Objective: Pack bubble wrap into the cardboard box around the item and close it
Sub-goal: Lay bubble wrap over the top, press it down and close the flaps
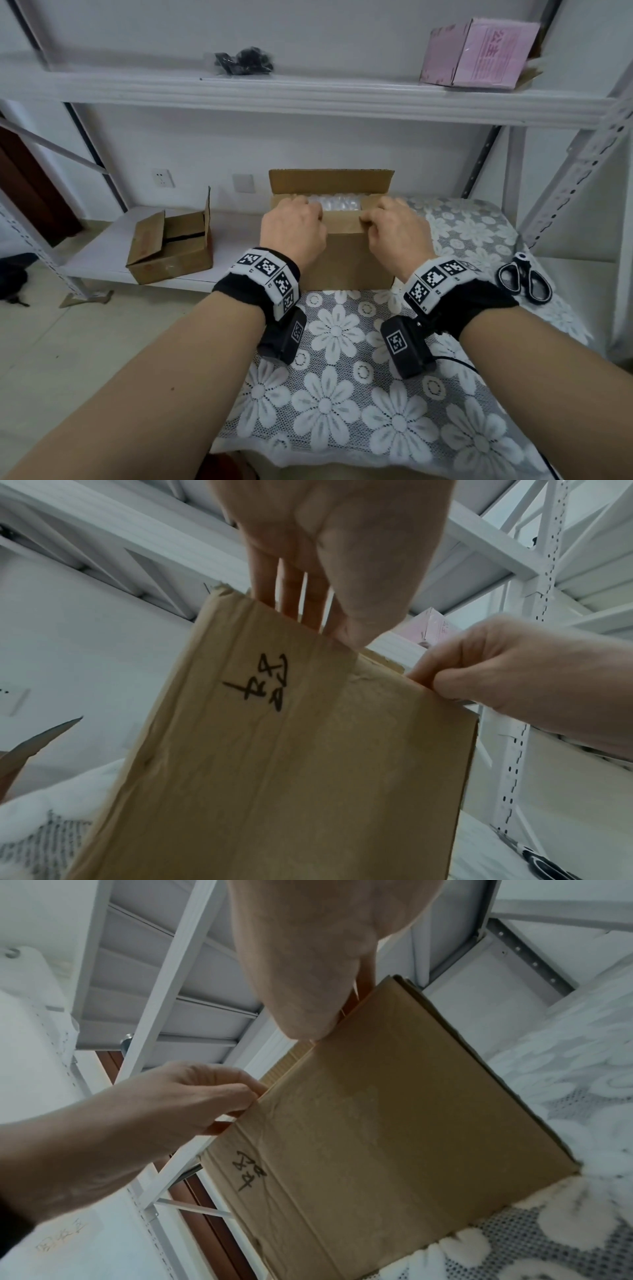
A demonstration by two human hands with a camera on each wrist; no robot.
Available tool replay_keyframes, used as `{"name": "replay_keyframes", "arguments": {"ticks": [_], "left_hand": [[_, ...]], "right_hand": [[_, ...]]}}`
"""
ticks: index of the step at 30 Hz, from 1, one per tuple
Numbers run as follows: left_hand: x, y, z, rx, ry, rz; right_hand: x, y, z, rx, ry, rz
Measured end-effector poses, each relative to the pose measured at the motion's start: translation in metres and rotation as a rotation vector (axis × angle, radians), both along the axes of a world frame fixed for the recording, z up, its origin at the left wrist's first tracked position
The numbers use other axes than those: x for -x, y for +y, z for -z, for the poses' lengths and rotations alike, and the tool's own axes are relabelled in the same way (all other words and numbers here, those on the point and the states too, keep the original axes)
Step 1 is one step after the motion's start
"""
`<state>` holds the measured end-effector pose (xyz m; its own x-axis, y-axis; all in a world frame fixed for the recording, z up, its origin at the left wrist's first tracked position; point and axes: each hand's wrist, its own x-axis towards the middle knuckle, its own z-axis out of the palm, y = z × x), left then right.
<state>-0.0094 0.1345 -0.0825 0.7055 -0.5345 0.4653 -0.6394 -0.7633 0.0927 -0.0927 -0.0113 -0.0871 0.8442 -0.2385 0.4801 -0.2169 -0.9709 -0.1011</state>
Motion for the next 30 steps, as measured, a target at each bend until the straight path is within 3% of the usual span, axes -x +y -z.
{"name": "replay_keyframes", "arguments": {"ticks": [12,17,24,30], "left_hand": [[-0.009,0.0,-0.009,-0.101,0.055,0.007],[-0.012,0.001,-0.009,-0.115,0.055,0.026],[-0.014,0.002,-0.006,-0.11,0.039,0.033],[-0.013,0.002,-0.002,-0.06,0.03,0.031]], "right_hand": [[-0.017,-0.005,-0.013,0.015,0.084,-0.002],[-0.035,0.001,-0.018,-0.04,-0.018,0.05],[-0.054,-0.001,-0.036,-0.102,0.192,0.02],[-0.044,0.002,-0.023,-0.053,0.15,0.018]]}}
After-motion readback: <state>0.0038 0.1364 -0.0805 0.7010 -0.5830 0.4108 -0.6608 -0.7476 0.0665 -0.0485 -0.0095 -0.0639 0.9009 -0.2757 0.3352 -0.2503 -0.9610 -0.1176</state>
